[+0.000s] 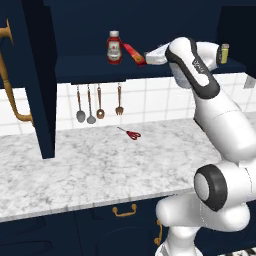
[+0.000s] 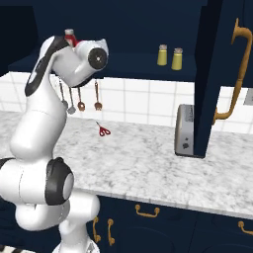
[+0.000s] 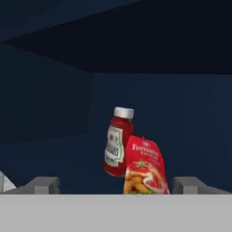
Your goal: Put the shaker and condiment bottle from the counter next to their counterparts in the cabinet.
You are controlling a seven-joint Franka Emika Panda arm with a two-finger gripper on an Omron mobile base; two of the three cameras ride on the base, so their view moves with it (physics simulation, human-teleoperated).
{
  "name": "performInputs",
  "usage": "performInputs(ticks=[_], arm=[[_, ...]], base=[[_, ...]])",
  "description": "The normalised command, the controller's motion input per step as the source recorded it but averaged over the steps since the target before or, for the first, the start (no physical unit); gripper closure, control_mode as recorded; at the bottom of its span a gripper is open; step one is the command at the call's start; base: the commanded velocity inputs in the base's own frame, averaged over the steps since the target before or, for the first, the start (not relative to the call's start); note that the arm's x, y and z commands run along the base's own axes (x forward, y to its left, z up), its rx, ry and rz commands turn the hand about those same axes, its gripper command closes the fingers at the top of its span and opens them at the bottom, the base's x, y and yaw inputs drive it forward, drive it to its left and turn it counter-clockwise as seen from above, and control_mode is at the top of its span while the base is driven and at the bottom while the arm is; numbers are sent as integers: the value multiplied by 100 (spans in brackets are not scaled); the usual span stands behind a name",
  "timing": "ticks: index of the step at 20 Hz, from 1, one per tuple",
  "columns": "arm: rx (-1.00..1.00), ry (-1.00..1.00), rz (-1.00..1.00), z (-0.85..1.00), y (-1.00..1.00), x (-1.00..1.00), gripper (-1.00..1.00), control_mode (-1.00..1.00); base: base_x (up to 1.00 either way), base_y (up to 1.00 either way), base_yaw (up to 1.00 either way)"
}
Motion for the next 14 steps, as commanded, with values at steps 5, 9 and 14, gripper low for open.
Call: performInputs(ticks=[5, 9, 14], arm=[[0, -26, 0, -27, 0, -100, -100, -100], [-3, -26, 0, -21, -2, -100, -100, -100], [-1, -8, 2, -57, -2, -100, -100, -100]], base=[[0, 0, 0], [0, 0, 0], [0, 0, 0]])
